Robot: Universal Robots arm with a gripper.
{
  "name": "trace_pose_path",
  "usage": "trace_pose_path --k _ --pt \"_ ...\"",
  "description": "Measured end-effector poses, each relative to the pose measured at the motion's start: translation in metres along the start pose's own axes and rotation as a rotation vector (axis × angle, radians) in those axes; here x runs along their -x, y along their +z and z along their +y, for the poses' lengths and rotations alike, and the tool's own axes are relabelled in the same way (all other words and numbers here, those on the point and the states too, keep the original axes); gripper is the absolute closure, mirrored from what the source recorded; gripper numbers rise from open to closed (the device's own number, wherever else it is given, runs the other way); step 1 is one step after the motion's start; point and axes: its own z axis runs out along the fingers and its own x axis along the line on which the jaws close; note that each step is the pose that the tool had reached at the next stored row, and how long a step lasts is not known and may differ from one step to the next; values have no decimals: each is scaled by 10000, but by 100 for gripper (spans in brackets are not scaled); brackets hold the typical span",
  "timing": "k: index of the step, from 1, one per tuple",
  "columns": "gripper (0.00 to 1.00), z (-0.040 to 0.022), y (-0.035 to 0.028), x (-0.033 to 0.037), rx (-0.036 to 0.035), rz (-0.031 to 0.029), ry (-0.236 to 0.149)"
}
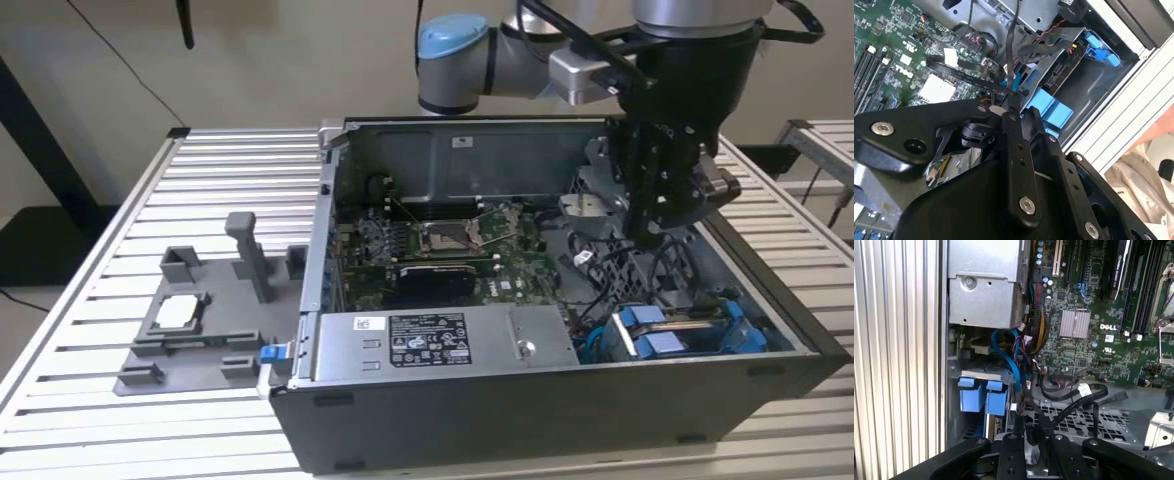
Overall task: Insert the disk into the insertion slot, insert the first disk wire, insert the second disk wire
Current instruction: 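Insert the second disk wire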
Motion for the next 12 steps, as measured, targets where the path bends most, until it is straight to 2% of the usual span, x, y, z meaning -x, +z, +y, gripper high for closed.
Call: trace_pose_path --k 4,7,9,10,12 --pt "73 32 5 30 -104 63 -108" --pt "73 48 3 47 -140 85 -215" --pt "76 49 3 50 -156 95 -295" --pt "83 50 3 51 -164 101 -332" --pt "83 50 2 52 -177 112 -383"
